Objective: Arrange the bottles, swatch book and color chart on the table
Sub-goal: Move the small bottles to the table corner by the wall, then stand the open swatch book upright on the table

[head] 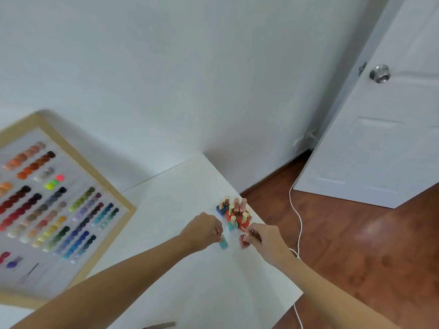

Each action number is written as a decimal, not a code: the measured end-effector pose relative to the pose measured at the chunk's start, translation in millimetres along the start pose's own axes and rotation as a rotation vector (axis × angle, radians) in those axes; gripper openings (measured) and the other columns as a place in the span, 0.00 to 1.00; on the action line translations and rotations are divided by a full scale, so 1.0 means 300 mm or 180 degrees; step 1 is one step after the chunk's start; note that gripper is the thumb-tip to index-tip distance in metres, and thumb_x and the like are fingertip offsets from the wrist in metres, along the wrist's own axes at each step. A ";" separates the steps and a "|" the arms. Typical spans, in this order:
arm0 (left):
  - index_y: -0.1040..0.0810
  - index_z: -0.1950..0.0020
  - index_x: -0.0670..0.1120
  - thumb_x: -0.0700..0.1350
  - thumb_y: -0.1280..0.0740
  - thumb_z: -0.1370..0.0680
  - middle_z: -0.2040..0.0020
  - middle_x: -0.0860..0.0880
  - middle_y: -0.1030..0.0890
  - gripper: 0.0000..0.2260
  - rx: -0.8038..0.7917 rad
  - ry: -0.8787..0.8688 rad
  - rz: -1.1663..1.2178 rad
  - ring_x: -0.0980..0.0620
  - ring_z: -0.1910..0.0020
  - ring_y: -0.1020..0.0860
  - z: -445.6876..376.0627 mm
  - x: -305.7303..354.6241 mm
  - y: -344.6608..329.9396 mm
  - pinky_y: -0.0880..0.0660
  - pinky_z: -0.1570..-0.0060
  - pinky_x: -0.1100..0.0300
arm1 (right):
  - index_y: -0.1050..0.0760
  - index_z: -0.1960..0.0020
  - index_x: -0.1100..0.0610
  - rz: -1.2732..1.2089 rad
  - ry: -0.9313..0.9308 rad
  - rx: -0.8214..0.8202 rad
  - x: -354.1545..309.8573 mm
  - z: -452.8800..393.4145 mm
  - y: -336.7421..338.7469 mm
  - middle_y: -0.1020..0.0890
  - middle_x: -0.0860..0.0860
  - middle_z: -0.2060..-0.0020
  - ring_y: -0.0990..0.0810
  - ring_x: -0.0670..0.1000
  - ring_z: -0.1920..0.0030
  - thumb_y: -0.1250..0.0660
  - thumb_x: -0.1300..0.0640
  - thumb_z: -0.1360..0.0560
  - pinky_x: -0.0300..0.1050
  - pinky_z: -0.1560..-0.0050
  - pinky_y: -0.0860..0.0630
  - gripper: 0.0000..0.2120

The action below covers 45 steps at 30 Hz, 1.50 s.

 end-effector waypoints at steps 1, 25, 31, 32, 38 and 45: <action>0.18 0.45 0.44 0.49 0.31 0.24 0.49 0.47 0.16 0.12 0.0001 0.0031 -0.0023 0.50 0.49 0.20 -0.020 0.020 -0.012 0.23 0.49 0.57 | 0.20 0.54 0.58 -0.0020 -0.0020 0.0028 0.020 -0.002 0.014 0.22 0.47 0.66 0.26 0.46 0.67 0.29 0.58 0.27 0.35 0.63 0.32 0.04; 0.22 0.55 0.43 0.54 0.35 0.23 0.57 0.45 0.19 0.14 0.0268 0.0717 -0.0383 0.48 0.58 0.20 -0.160 0.088 -0.082 0.32 0.64 0.61 | 0.20 0.43 0.59 -0.0305 -0.0248 0.0066 0.107 -0.098 0.021 0.15 0.56 0.56 0.19 0.51 0.62 0.32 0.56 0.24 0.45 0.57 0.20 0.12; 0.19 0.49 0.44 0.56 0.32 0.26 0.53 0.46 0.17 0.16 0.0353 0.0603 -0.0313 0.47 0.53 0.20 -0.124 0.077 -0.007 0.25 0.56 0.56 | 0.23 0.41 0.56 -0.0457 -0.0162 0.0128 0.092 -0.079 0.036 0.15 0.53 0.63 0.19 0.47 0.67 0.32 0.58 0.24 0.35 0.62 0.23 0.12; 0.19 0.49 0.44 0.56 0.31 0.26 0.53 0.46 0.16 0.16 0.0393 0.0589 -0.0280 0.47 0.53 0.20 -0.110 0.073 0.017 0.24 0.55 0.55 | 0.24 0.42 0.55 -0.0439 -0.0114 0.0160 0.082 -0.074 0.042 0.16 0.52 0.64 0.20 0.47 0.67 0.33 0.57 0.24 0.36 0.62 0.22 0.11; 0.21 0.42 0.48 0.53 0.36 0.22 0.46 0.51 0.17 0.14 0.0805 0.0479 -0.0289 0.50 0.46 0.22 0.043 0.014 0.194 0.24 0.49 0.55 | 0.23 0.43 0.54 -0.0375 0.0273 0.0169 -0.034 -0.052 0.058 0.16 0.48 0.63 0.20 0.46 0.67 0.32 0.57 0.24 0.35 0.61 0.23 0.10; 0.24 0.38 0.51 0.52 0.36 0.21 0.43 0.54 0.19 0.13 0.1241 0.0471 -0.0145 0.54 0.46 0.21 0.369 -0.114 0.337 0.24 0.45 0.54 | 0.22 0.49 0.51 -0.0511 0.0827 -0.0258 -0.319 0.003 -0.033 0.18 0.48 0.68 0.23 0.37 0.57 0.34 0.57 0.24 0.42 0.43 0.32 0.05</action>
Point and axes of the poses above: each hand's wrist, its own z-axis away from the middle knuckle, its own y-axis out of the back of the hand, x = y × z, the point moved 9 cm from there along -z, towards the middle knuckle
